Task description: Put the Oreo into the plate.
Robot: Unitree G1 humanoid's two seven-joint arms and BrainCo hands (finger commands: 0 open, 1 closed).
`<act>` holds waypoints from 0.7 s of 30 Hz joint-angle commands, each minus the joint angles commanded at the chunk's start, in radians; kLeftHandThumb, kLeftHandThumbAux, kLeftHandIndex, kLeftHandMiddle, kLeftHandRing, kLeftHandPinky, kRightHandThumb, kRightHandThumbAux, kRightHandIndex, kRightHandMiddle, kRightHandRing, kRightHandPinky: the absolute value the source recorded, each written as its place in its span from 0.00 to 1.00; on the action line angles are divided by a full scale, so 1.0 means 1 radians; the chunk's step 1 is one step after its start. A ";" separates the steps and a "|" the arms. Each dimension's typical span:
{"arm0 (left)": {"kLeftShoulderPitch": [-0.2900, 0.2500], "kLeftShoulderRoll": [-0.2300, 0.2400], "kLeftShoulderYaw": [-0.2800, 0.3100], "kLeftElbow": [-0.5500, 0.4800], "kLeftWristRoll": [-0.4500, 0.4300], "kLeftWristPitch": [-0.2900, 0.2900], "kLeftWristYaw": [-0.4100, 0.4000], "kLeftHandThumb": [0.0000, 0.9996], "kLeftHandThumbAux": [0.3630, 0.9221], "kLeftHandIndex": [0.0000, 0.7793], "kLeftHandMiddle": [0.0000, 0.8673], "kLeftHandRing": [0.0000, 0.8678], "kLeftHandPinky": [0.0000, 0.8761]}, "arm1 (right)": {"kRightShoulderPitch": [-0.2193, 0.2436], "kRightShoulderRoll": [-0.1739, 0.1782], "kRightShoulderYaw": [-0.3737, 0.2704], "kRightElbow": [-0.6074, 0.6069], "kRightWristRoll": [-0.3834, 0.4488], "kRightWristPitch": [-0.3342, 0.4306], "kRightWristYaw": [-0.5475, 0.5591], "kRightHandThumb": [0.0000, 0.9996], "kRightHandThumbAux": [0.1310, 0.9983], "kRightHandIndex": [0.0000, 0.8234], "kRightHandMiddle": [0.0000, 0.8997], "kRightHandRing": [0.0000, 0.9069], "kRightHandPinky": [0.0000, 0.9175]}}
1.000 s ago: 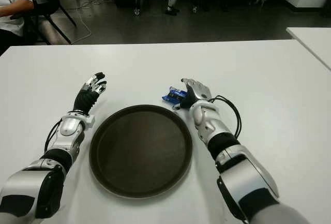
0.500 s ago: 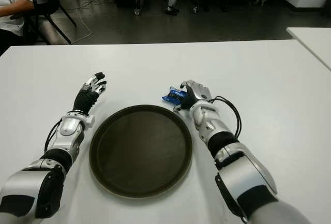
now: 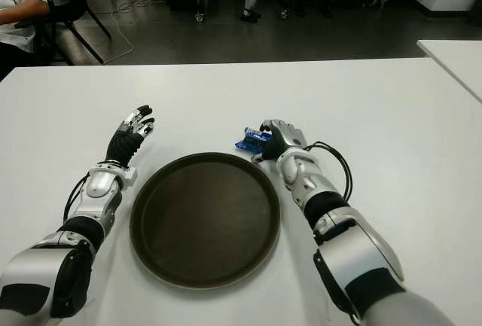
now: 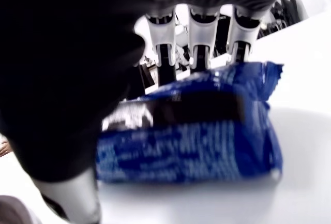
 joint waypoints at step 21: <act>0.001 0.001 -0.009 -0.001 0.011 -0.003 0.010 0.15 0.33 0.04 0.11 0.08 0.08 | -0.015 -0.003 0.011 -0.012 0.003 0.035 0.084 0.00 0.71 0.08 0.05 0.05 0.07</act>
